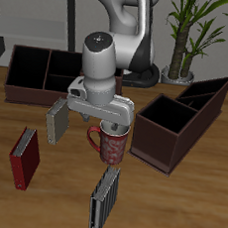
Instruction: Place the red mug into the back desk caddy's right compartment
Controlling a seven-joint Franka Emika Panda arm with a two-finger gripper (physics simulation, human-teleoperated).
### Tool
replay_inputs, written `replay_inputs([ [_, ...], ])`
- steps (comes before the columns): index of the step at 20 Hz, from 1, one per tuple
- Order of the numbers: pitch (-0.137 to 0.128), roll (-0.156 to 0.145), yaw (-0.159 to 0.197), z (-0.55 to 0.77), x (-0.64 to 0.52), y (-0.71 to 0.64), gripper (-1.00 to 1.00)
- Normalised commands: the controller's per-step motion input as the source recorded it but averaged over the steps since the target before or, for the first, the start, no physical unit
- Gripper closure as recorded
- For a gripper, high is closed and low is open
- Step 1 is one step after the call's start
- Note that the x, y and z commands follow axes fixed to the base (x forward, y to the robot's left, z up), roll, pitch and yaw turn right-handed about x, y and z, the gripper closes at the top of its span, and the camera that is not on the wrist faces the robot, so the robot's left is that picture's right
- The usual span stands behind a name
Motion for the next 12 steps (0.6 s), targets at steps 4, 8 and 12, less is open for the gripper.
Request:
replay_inputs([
  [4, 0.042, 0.013, -0.020, -0.29, 0.00, 0.00, -1.00],
  [8, 0.030, 0.011, -0.026, -0.21, -0.02, 0.01, 1.00],
  [12, 0.010, 0.023, -0.056, -0.03, -0.08, 0.09, 1.00],
])
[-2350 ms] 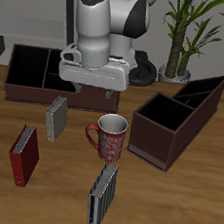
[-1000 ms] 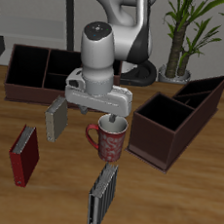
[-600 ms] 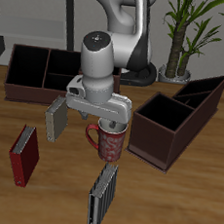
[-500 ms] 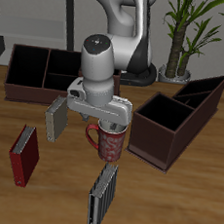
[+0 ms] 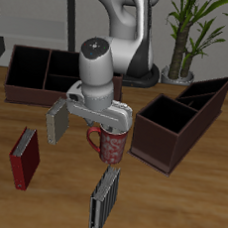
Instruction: Place the red mug into the back desk caddy's right compartment
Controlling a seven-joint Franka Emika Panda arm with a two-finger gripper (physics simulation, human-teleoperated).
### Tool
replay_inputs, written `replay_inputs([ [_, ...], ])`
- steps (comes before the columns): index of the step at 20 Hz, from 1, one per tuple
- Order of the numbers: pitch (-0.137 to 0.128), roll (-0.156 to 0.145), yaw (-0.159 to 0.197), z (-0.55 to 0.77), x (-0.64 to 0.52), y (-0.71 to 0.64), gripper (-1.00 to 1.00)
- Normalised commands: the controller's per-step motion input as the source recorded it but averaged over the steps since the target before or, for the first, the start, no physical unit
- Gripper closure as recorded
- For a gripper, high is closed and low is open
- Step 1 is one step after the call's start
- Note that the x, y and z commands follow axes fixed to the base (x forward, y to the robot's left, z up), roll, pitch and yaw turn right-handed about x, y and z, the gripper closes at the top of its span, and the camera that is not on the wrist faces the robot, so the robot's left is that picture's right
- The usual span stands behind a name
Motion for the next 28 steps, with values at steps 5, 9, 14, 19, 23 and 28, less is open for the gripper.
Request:
replay_inputs([
  [5, -0.003, 0.015, -0.023, 0.05, 0.00, 0.12, 1.00],
  [9, -0.035, 0.031, 0.011, 0.16, -0.01, 0.13, 1.00],
  [14, -0.021, 0.002, 0.027, 0.18, 0.01, 0.01, 1.00],
  [19, -0.040, -0.010, 0.021, 0.40, -0.02, -0.02, 1.00],
  [23, -0.052, -0.013, 0.056, 0.56, -0.13, 0.00, 1.00],
  [28, -0.071, -0.029, 0.048, 0.68, -0.23, -0.08, 1.00],
])
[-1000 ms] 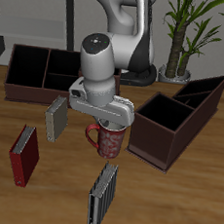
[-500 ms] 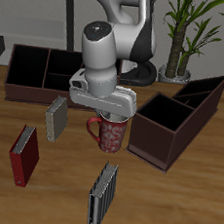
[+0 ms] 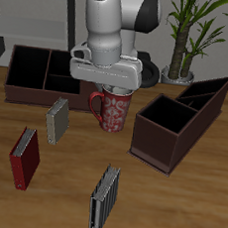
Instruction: Place the red mug into the back desk caddy's right compartment
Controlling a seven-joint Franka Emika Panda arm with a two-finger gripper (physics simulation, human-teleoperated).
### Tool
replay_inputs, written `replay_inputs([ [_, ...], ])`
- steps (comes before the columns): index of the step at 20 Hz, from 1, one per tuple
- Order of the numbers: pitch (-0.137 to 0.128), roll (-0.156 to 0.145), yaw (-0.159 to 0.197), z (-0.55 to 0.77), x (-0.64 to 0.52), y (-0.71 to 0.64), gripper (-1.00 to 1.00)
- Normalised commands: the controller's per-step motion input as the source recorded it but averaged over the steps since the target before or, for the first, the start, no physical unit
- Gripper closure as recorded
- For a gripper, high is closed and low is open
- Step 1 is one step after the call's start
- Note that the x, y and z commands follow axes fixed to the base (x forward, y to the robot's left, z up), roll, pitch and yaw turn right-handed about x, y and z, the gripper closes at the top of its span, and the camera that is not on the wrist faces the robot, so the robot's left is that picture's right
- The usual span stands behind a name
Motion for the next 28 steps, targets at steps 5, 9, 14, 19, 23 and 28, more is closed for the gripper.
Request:
replay_inputs([
  [5, -0.036, -0.036, 0.025, 0.57, -0.30, -0.22, 1.00],
  [9, -0.023, -0.022, 0.027, 0.46, -0.35, -0.20, 1.00],
  [14, -0.036, -0.021, 0.063, 0.41, -0.39, -0.14, 1.00],
  [19, -0.027, -0.017, 0.025, 0.31, -0.39, -0.07, 1.00],
  [23, -0.023, -0.008, 0.052, 0.25, -0.44, -0.03, 1.00],
  [28, 0.001, -0.025, 0.054, 0.13, -0.40, -0.02, 1.00],
])
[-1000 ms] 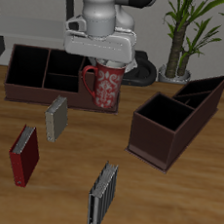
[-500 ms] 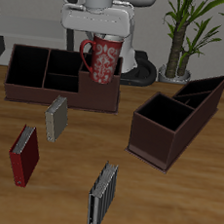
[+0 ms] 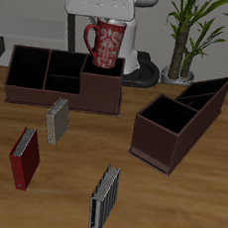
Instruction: Place the red mug into the back desk caddy's right compartment
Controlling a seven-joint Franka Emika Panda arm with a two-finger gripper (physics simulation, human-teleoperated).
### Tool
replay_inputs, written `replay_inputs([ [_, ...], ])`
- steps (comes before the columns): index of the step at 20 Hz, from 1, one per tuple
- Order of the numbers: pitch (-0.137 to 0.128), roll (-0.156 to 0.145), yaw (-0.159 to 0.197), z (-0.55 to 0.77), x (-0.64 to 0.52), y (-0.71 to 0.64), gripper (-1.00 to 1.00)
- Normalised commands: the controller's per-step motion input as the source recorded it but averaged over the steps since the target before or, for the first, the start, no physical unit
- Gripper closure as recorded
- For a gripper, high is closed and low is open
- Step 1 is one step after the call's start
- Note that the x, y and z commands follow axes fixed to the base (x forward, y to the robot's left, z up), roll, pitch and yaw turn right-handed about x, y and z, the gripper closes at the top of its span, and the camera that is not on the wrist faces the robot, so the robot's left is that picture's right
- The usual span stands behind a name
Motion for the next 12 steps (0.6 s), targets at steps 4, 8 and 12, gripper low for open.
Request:
replay_inputs([
  [4, -0.047, -0.028, 0.046, 0.30, -0.58, -0.11, 1.00],
  [8, -0.016, 0.004, 0.056, 0.08, -0.32, 0.03, 1.00],
  [12, -0.004, 0.029, 0.064, 0.02, -0.47, 0.11, 1.00],
])
